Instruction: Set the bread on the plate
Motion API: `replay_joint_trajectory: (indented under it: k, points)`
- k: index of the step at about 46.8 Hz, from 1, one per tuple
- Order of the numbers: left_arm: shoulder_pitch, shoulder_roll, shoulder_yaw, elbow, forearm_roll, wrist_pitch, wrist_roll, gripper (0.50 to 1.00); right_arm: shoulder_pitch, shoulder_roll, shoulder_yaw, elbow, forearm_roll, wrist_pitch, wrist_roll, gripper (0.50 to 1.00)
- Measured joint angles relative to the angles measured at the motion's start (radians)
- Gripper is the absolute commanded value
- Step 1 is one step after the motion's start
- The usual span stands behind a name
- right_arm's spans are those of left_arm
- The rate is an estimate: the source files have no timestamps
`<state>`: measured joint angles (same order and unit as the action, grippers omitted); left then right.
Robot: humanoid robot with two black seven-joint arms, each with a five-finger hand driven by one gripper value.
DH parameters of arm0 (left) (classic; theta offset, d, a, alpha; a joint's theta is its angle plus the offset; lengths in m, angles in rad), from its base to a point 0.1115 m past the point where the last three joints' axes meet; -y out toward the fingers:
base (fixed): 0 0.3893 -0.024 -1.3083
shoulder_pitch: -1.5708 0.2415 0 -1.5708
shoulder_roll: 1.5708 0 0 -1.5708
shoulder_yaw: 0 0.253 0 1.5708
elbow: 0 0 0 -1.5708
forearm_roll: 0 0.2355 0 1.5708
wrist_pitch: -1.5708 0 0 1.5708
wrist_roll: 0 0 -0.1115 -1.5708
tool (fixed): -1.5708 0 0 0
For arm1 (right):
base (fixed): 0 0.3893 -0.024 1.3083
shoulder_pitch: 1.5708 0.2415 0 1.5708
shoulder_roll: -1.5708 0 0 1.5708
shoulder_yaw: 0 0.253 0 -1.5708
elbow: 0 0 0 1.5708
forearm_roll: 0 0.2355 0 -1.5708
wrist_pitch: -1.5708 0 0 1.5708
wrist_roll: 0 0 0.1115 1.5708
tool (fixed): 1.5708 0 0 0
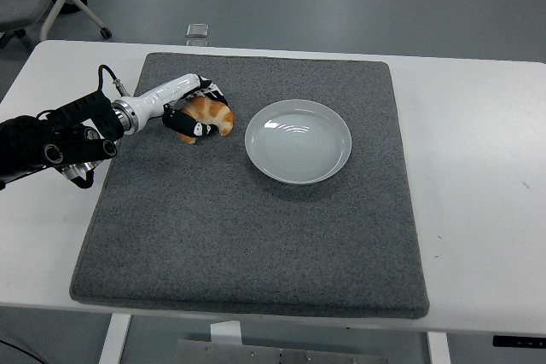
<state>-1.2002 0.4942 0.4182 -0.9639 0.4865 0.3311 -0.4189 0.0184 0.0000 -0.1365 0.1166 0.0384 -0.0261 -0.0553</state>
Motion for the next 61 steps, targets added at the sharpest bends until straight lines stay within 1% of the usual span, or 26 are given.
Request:
replay_joint_trajectory:
  k: [5,14,20,24,28,31,35,39,43,46,54,61]
  points:
    - [0.001,0.01,-0.041,0.001,0.0,0.0,-0.005,0.5,0.0,0.0,0.0,0.0,0.0,0.0,0.0,0.93]
    - [0.004,0.024,-0.075,0.001,0.0,0.0,-0.003,0.5,0.0,0.0,0.0,0.0,0.0,0.0,0.0,0.93]
    - [0.002,0.078,-0.108,-0.001,-0.001,-0.003,-0.003,0.5,0.0,0.0,0.0,0.0,0.0,0.0,0.0,0.93]
    - [-0.016,0.122,-0.132,-0.001,-0.001,-0.019,-0.002,0.5,0.0,0.0,0.0,0.0,0.0,0.0,0.0,0.93]
    - [-0.078,0.176,-0.134,-0.001,0.0,-0.037,-0.001,0.5,0.0,0.0,0.0,0.0,0.0,0.0,0.0,0.93]
    - [-0.135,0.204,-0.134,-0.001,0.0,-0.082,0.002,0.5,0.0,0.0,0.0,0.0,0.0,0.0,0.0,0.93]
    - [-0.227,0.224,-0.132,0.0,-0.001,-0.149,0.008,0.5,0.0,0.0,0.0,0.0,0.0,0.0,0.0,0.93]
    - [-0.312,0.224,-0.128,0.0,-0.002,-0.182,0.013,0.5,0.0,0.0,0.0,0.0,0.0,0.0,0.0,0.93]
    - [-0.389,0.196,-0.123,-0.005,-0.002,-0.188,0.02,0.5,0.0,0.0,0.0,0.0,0.0,0.0,0.0,0.93]
    - [-0.417,0.135,-0.121,-0.008,-0.001,-0.189,0.042,0.5,0.0,0.0,0.0,0.0,0.0,0.0,0.0,0.93]
    - [-0.437,-0.039,-0.12,0.001,-0.001,-0.172,0.113,0.5,0.0,0.0,0.0,0.0,0.0,0.0,0.0,0.93]
    - [-0.417,-0.196,-0.09,0.034,-0.002,-0.138,0.123,0.5,0.0,0.0,0.0,0.0,0.0,0.0,0.0,0.93]
